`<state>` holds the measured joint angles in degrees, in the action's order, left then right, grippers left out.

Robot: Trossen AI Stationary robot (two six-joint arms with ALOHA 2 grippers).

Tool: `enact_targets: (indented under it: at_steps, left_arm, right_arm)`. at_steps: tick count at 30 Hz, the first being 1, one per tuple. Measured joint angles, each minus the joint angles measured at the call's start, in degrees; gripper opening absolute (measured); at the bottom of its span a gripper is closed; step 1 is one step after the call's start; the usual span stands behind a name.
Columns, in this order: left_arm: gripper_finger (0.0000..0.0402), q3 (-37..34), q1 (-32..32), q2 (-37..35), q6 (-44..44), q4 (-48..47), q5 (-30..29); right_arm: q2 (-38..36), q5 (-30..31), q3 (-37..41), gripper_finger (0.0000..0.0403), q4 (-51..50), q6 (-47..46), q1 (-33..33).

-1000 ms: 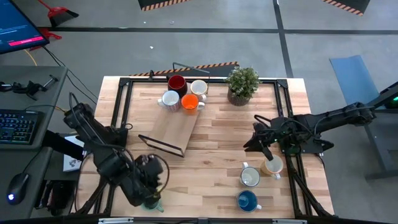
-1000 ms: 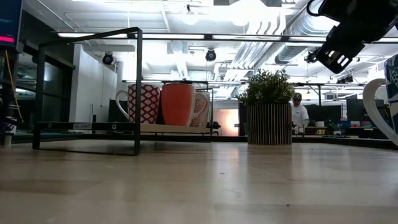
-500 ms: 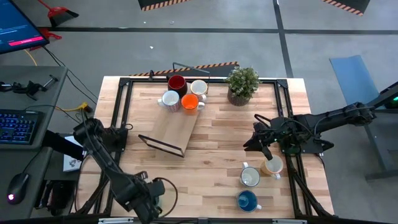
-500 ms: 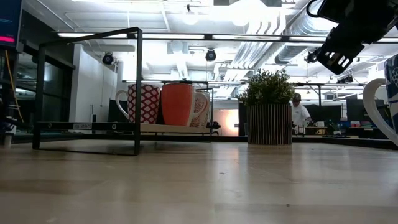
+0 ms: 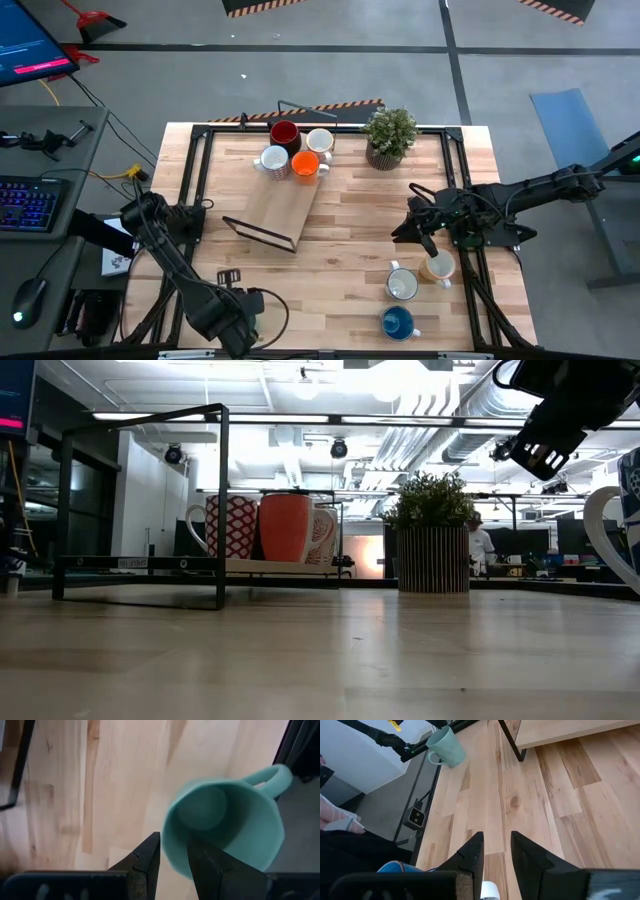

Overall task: Place coffee mugs
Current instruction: Put the light blue cup on the shelf

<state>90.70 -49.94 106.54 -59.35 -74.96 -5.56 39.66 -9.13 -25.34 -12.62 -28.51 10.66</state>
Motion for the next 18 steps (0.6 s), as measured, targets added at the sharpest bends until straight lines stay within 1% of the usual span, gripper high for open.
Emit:
enact_targets:
  at_steps: [8, 15, 18]
  left_arm:
    - [0.0087, 0.0, 0.6, 0.0, 6.8, -0.1, 0.0]
    - [0.0087, 0.0, 0.8, 0.0, 8.3, 0.2, -0.1]
    - [0.0087, 0.0, 0.8, 0.0, 10.0, 1.0, -1.1]
  right_arm:
    - [0.0, 0.0, 0.0, 0.0078, 0.0, 0.0, 0.0]
    - [0.0, 0.0, 0.0, 0.0078, 0.0, 0.1, 0.0]
    - [0.0, 0.0, 0.0, 0.0078, 0.0, 0.2, 0.0]
